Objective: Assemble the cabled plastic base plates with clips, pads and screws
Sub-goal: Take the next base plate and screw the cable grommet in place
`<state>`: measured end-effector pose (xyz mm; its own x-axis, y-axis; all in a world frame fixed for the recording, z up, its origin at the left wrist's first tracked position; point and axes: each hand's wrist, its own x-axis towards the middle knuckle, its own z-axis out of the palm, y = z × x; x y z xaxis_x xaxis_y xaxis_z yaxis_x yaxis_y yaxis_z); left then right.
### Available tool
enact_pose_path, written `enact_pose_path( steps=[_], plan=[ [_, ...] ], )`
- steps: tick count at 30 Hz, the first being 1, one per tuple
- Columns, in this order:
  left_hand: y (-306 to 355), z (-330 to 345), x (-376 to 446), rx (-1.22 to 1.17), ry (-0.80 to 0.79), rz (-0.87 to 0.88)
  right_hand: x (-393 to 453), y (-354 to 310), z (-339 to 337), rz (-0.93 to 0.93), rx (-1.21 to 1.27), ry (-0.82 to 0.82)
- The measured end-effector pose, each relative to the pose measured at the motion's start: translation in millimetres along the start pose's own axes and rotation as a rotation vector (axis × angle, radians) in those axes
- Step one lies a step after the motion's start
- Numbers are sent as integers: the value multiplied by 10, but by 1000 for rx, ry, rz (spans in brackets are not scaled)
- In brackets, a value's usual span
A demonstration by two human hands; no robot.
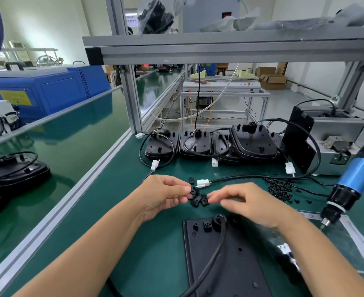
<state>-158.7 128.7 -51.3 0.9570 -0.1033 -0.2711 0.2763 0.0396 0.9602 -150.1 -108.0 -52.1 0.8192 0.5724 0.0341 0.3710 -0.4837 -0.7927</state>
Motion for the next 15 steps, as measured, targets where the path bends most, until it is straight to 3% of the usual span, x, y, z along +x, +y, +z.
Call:
enact_pose_path(
  steps=[2, 4, 7, 15],
  plan=[
    [22, 31, -92, 39, -84, 0, -173, 9, -64, -34, 144, -172],
    [43, 99, -177, 74, -183, 0, -248, 24, -66, -52, 207, -209],
    [64, 193, -253, 149, -257, 24, -230, 12, 7, -64, 211, -170],
    [52, 238, -300, 323, -255, 124, -211, 8, 180, -77, 170, -6]
  ],
)
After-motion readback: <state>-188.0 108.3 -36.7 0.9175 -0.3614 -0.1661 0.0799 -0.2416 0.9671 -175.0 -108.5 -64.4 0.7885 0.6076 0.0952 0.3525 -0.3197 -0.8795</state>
